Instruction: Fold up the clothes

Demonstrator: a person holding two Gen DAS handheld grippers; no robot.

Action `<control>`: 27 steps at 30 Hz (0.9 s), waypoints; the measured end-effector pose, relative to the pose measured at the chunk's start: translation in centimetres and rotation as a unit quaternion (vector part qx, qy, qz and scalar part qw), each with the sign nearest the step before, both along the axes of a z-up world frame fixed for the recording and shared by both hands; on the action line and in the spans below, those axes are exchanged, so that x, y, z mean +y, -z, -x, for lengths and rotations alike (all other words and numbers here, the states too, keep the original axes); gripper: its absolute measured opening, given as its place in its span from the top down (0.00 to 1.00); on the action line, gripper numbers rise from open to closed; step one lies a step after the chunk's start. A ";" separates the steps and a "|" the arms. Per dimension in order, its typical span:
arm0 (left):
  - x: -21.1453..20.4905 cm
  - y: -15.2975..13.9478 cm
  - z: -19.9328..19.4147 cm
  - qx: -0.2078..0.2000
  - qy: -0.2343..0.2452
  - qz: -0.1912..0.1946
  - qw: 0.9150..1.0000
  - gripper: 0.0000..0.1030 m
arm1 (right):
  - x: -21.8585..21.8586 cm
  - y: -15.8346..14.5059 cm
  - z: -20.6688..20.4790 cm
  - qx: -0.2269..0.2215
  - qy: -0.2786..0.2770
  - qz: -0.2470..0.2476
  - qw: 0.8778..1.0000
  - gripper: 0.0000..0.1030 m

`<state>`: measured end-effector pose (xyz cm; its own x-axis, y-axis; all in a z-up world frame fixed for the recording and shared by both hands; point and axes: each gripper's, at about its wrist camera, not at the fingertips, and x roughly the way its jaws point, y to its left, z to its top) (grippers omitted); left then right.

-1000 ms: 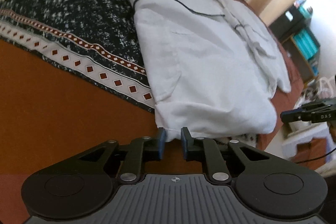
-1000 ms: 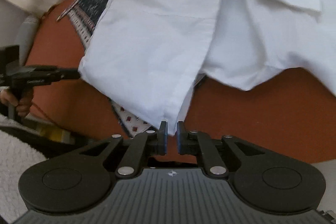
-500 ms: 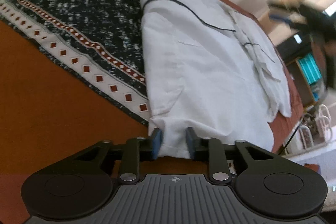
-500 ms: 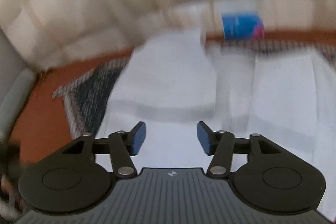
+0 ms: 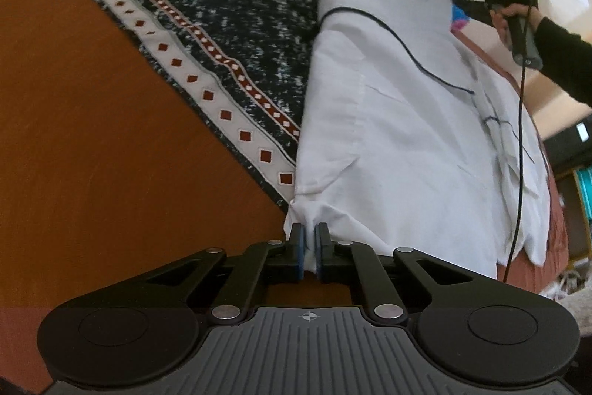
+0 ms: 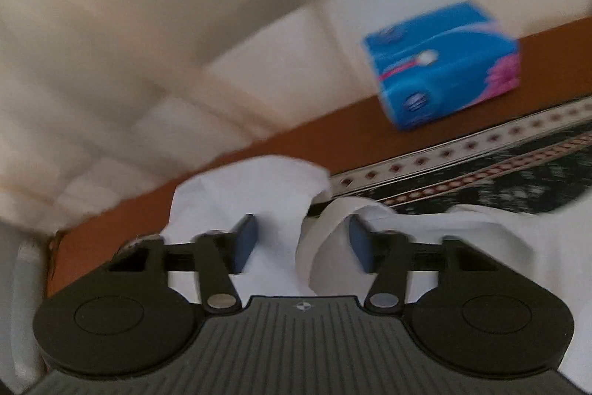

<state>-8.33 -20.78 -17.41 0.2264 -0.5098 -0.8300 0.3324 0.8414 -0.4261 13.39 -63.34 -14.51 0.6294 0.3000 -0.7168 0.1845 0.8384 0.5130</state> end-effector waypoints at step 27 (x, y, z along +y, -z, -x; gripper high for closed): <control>-7.5 -7.5 -2.5 -0.105 0.105 0.035 0.988 0.57 | -9.5 -12.2 20.0 -0.147 0.034 0.068 0.986 0.44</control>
<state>-5.85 -28.30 -9.86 0.2735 -0.6191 -0.7362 0.5842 0.7149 -0.3842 -6.65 -72.87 -2.26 0.8314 0.1640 -0.5310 0.1019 0.8942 0.4359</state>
